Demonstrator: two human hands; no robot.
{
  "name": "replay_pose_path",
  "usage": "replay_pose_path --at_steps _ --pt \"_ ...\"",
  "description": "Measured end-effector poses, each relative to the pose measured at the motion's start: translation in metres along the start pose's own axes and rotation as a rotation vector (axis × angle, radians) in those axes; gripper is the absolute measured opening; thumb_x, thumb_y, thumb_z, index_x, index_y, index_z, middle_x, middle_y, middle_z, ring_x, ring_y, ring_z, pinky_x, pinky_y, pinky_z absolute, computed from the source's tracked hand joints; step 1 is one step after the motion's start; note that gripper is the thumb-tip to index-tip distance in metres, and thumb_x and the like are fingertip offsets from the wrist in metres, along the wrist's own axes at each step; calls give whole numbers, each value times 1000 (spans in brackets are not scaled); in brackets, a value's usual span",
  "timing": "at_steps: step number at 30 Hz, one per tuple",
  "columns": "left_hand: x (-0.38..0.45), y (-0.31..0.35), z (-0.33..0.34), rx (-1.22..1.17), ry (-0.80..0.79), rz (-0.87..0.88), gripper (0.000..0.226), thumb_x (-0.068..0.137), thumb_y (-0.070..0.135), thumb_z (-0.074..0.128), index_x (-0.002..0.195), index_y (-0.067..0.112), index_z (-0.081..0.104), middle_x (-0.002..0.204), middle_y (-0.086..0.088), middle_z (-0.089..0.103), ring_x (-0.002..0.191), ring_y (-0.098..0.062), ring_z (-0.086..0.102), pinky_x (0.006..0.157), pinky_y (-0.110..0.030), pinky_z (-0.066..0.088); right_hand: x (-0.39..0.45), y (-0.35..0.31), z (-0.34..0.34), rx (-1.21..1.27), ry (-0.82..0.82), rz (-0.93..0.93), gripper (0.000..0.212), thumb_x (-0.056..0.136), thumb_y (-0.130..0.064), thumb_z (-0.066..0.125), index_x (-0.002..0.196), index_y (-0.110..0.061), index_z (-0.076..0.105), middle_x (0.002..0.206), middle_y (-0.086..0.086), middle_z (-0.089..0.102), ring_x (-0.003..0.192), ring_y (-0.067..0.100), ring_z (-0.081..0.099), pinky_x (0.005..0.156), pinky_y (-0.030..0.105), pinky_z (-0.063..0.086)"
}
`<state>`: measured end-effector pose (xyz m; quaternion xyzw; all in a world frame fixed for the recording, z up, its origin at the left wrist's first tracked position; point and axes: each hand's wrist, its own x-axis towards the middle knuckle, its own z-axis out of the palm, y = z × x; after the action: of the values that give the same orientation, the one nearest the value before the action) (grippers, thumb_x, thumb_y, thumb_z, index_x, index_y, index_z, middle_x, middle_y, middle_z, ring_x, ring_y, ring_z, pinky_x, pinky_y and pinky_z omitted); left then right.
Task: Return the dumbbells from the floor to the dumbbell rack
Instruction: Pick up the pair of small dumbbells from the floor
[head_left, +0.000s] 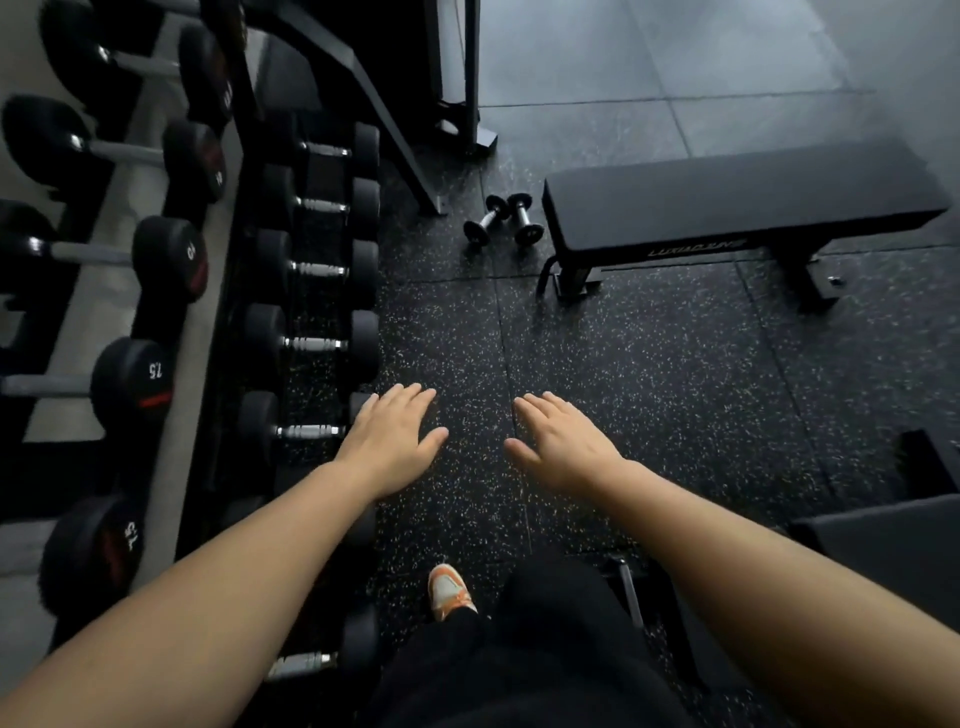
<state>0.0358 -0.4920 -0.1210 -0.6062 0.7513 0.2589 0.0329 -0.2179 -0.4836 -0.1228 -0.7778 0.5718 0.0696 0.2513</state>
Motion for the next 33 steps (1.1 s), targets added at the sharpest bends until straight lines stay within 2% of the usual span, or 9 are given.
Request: replay_pose_path --at_steps 7,17,26,33 --pt "110 -15 -41 26 -40 55 67 95 55 35 153 22 25 161 0 24 148 -19 12 120 -43 6 95 25 -42 21 24 63 72 96 -55 38 152 -12 27 159 10 30 147 32 19 119 45 18" --pt "290 -21 -101 32 -126 -19 67 96 54 37 153 21 25 161 -1 24 148 -20 13 120 -44 7 262 100 -122 56 -41 40 72 96 -55 38 152 -10 28 159 11 30 146 31 20 119 44 18" --pt "439 -29 -165 17 -89 1 68 94 55 37 152 21 27 160 -1 26 148 -20 13 120 -44 7 387 149 -194 57 -47 43 72 96 -55 38 152 -11 27 160 10 28 147 31 19 119 45 18" --pt "568 -64 -197 34 -120 49 68 93 56 36 151 20 29 160 -2 27 148 -22 13 120 -46 7 501 172 -223 67 -49 114 72 96 -57 38 151 -12 29 159 10 30 146 33 20 119 44 18"
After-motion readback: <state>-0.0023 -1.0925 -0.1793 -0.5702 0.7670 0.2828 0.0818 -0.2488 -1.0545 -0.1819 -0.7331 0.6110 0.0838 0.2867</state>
